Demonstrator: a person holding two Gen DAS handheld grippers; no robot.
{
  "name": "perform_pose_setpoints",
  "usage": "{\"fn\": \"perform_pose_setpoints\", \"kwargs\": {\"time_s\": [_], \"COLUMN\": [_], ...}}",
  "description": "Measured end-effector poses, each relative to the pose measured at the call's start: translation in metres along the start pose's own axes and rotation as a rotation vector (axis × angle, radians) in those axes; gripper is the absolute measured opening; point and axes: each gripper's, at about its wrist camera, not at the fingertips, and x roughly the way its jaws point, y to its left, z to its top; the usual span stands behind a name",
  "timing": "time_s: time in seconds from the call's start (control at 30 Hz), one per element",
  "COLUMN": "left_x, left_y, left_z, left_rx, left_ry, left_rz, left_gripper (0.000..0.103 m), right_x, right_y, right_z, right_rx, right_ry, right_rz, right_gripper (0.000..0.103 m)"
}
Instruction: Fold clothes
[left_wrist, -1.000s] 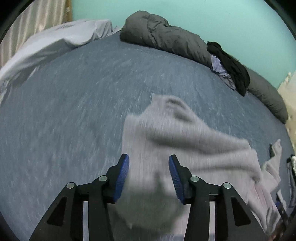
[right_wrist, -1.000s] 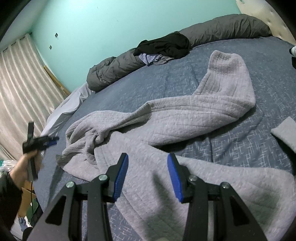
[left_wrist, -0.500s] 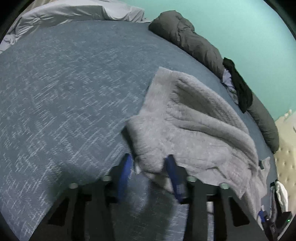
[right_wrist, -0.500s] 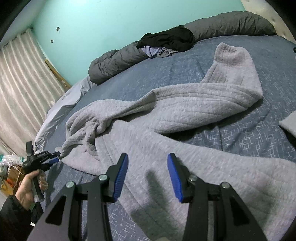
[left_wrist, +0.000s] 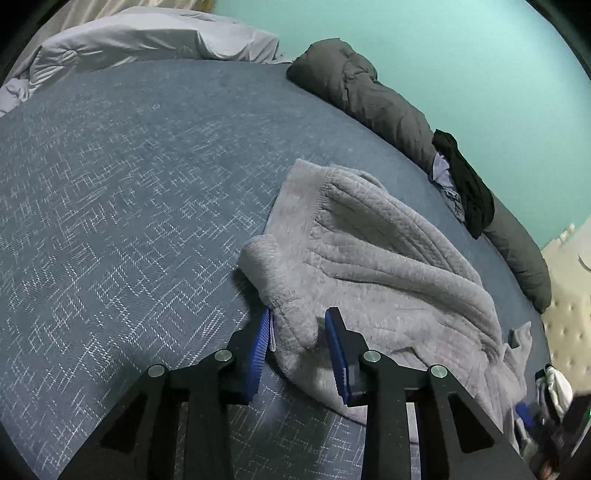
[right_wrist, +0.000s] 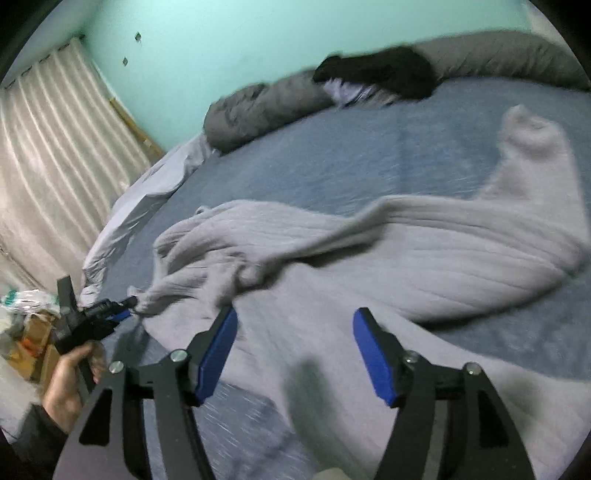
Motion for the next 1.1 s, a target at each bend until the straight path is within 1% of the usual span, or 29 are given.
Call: {"fn": "perform_pose_setpoints", "kwargs": {"time_s": [0.07, 0.13, 0.23, 0.27, 0.37, 0.4, 0.43, 0.47, 0.5, 0.53, 0.6, 0.67, 0.8, 0.87, 0.9, 1.0, 1.1], "left_x": [-0.002, -0.007, -0.011, -0.012, -0.013, -0.014, -0.014, -0.014, -0.014, -0.015, -0.016, -0.017, -0.017, -0.014, -0.012, -0.005, 0.005], "left_y": [0.001, 0.002, 0.000, 0.000, 0.005, 0.007, 0.009, 0.011, 0.013, 0.014, 0.017, 0.018, 0.019, 0.017, 0.016, 0.011, 0.007], "left_z": [0.000, 0.000, 0.001, 0.001, 0.001, 0.001, 0.001, 0.001, 0.001, 0.001, 0.001, 0.000, -0.001, -0.003, -0.004, -0.008, -0.012], "left_rx": [-0.003, -0.003, 0.018, 0.022, 0.010, 0.004, -0.001, -0.006, -0.011, -0.015, -0.021, -0.027, -0.037, -0.037, -0.037, -0.037, -0.053], "left_ry": [-0.007, -0.019, -0.030, -0.031, -0.026, -0.025, -0.025, -0.024, -0.023, -0.023, -0.024, -0.025, -0.018, -0.004, 0.004, 0.040, 0.080], "left_rz": [0.002, 0.005, 0.010, 0.010, -0.003, -0.003, 0.000, 0.002, 0.003, 0.005, 0.006, 0.004, -0.011, -0.029, -0.039, -0.082, -0.129], "left_gripper": [0.034, 0.034, 0.034, 0.034, 0.034, 0.034, 0.034, 0.034, 0.034, 0.034, 0.034, 0.034, 0.035, 0.037, 0.040, 0.046, 0.053], "right_x": [0.023, 0.044, 0.070, 0.078, 0.095, 0.098, 0.102, 0.104, 0.107, 0.108, 0.102, 0.095, 0.079, 0.073, 0.072, 0.075, 0.089], "right_y": [0.011, 0.020, 0.029, 0.032, 0.044, 0.046, 0.048, 0.049, 0.050, 0.050, 0.052, 0.053, 0.058, 0.057, 0.054, 0.042, 0.026], "right_z": [0.012, 0.020, 0.025, 0.026, 0.027, 0.027, 0.027, 0.028, 0.030, 0.032, 0.040, 0.049, 0.080, 0.098, 0.105, 0.120, 0.118], "right_rx": [-0.006, 0.007, 0.013, 0.013, -0.028, -0.033, -0.035, -0.035, -0.035, -0.040, -0.049, -0.057, -0.109, -0.113, -0.102, -0.069, -0.058], "right_ry": [0.051, 0.101, 0.150, 0.167, 0.188, 0.191, 0.195, 0.202, 0.207, 0.203, 0.173, 0.141, 0.080, 0.046, 0.037, 0.027, 0.074], "right_rz": [0.026, 0.069, 0.072, 0.061, 0.056, 0.060, 0.065, 0.065, 0.064, 0.059, 0.057, 0.055, 0.026, 0.009, 0.006, -0.033, -0.091], "right_gripper": [0.067, 0.067, 0.067, 0.067, 0.065, 0.059, 0.044, 0.035, 0.022, 0.014, 0.008, 0.007, 0.007, 0.007, 0.007, 0.007, 0.007]}}
